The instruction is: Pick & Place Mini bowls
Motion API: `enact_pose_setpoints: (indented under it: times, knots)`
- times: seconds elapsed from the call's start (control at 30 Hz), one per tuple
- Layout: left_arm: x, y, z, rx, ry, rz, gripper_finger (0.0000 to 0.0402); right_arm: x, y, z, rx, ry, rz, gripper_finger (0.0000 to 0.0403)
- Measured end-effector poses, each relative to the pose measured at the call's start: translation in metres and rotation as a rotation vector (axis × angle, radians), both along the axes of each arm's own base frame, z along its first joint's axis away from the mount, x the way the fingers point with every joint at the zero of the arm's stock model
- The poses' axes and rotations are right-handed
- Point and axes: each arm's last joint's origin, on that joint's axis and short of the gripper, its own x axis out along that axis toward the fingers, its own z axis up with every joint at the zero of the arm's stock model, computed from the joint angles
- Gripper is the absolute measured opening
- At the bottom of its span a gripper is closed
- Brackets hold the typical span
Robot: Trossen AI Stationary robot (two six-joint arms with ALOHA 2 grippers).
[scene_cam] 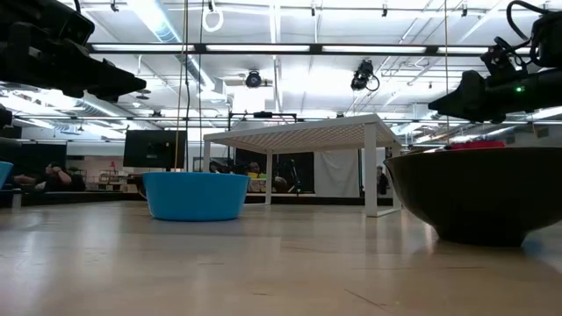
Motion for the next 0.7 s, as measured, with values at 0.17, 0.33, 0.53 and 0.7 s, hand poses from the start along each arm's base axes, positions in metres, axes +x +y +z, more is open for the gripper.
enact_pose_setpoints:
  times: [0.17,0.33,0.53,0.7]
  knots:
    - [0.0,0.0,0.0,0.0,0.0,0.0,0.0177,0.0,0.0,0.0001,0.0,0.0,0.0,0.0233]
    - [0.0,0.0,0.0,0.0,0.0,0.0,0.0177,0.0,0.0,0.0,0.0,0.0,0.0,0.0233]
    - [0.0,0.0,0.0,0.0,0.0,0.0,0.0177,0.0,0.0,0.0004,-0.002,-0.003,0.0,0.0233]
    - [0.0,0.0,0.0,0.0,0.0,0.0,0.0177,0.0,0.0,0.0004,0.01,-0.016,0.001,0.0233]
